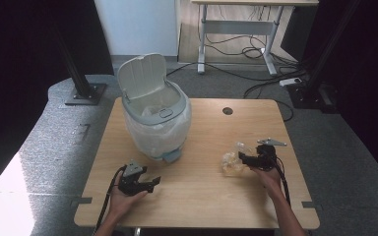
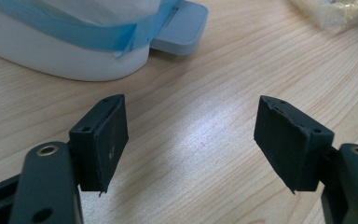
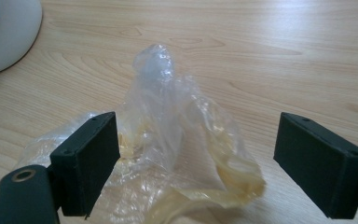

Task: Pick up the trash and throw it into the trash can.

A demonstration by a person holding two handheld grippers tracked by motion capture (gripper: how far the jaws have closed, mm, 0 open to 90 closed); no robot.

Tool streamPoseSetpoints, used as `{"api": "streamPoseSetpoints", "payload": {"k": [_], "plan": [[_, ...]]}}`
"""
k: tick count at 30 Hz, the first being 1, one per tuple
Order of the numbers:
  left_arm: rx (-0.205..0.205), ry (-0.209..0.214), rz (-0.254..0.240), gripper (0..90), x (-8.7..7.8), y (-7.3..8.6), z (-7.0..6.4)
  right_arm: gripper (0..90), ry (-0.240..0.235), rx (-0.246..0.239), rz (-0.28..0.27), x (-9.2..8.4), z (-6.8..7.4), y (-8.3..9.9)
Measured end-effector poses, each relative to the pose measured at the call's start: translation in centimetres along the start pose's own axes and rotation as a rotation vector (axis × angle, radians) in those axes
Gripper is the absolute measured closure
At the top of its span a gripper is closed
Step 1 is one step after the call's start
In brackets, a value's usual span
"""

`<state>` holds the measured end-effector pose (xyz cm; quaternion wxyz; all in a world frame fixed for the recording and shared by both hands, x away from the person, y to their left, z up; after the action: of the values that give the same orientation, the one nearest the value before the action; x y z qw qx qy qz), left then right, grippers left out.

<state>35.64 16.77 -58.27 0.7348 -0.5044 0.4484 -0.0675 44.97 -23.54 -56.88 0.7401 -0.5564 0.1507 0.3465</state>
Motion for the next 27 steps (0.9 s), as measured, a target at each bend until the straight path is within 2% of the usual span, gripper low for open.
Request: {"api": "streamPoseSetpoints", "payload": {"k": [5, 7, 8, 9, 11, 12, 13, 14, 15, 19, 21, 22, 23, 25, 26, 27], "plan": [[0.003, -0.003, 0.008, 25.5, 0.1, 0.1, 0.0, 16.2, 0.001, 0.012, 0.016, 1.1, 0.3, 0.2], [0.016, -0.018, 0.025, 26.0, 0.2, 0.4, 0.2, 34.1, 0.028, 0.001, 0.029, 1.6, 0.4, 0.5], [0.016, -0.018, 0.025, 26.1, 0.2, 0.4, 0.2, 34.1, 0.028, 0.001, 0.029, 1.6, 0.4, 0.5], [0.013, -0.020, 0.033, 26.1, 0.3, 0.7, 0.3, 48.8, 0.005, 0.008, 0.056, 1.7, 0.5, 0.8], [0.012, -0.020, 0.035, 26.1, 0.3, 0.7, 0.4, 57.1, -0.011, 0.005, 0.059, 1.7, 0.7, 0.9], [0.011, -0.018, 0.035, 26.1, 0.3, 0.7, 0.4, 57.1, -0.011, 0.005, 0.059, 1.7, 0.7, 0.9], [0.005, -0.015, 0.031, 26.1, 0.3, 0.7, 0.5, 67.7, -0.023, -0.004, 0.054, 1.4, 0.8, 1.0], [0.005, -0.015, 0.031, 26.1, 0.3, 0.7, 0.5, 67.7, -0.023, -0.004, 0.054, 1.4, 0.8, 1.0], [0.001, -0.012, 0.029, 26.1, 0.3, 0.7, 0.4, 73.2, -0.036, 0.004, 0.044, 1.2, 0.8, 1.1], [0.001, -0.013, 0.031, 26.1, 0.3, 0.7, 0.4, 75.5, -0.043, 0.003, 0.042, 0.9, 0.9, 1.1], [-0.001, -0.014, 0.030, 26.1, 0.3, 0.7, 0.4, 77.1, -0.075, -0.009, 0.018, 0.2, 1.4, 0.8], [-0.001, -0.014, 0.030, 26.1, 0.3, 0.7, 0.4, 77.1, -0.075, -0.009, 0.018, 0.2, 1.4, 0.8], [-0.004, -0.013, 0.030, 26.1, 0.3, 0.7, 0.5, 77.7, -0.095, -0.014, -0.005, -0.4, 1.7, 0.5], [-0.005, -0.012, 0.029, 26.1, 0.3, 0.7, 0.5, 77.9, -0.102, -0.016, -0.016, -0.6, 1.8, 0.3], [-0.008, -0.007, 0.026, 26.1, 0.3, 0.7, 0.5, 78.2, -0.130, -0.003, -0.036, -1.4, 2.0, -0.1], [-0.008, -0.007, 0.026, 26.1, 0.3, 0.7, 0.5, 78.2, -0.130, -0.003, -0.036, -1.4, 2.0, -0.1]]}}
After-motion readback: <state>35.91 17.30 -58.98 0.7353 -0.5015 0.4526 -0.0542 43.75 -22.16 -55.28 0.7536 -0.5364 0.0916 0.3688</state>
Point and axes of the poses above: each handheld gripper's, and its own axes: x roughly forward along the jaws, y roughly out of its underside, z roughly to its left, the point moved 7 cm from there along x, roughly forward along the jaws, and after that the axes turned 15 degrees about x, right-handed, at the moved point
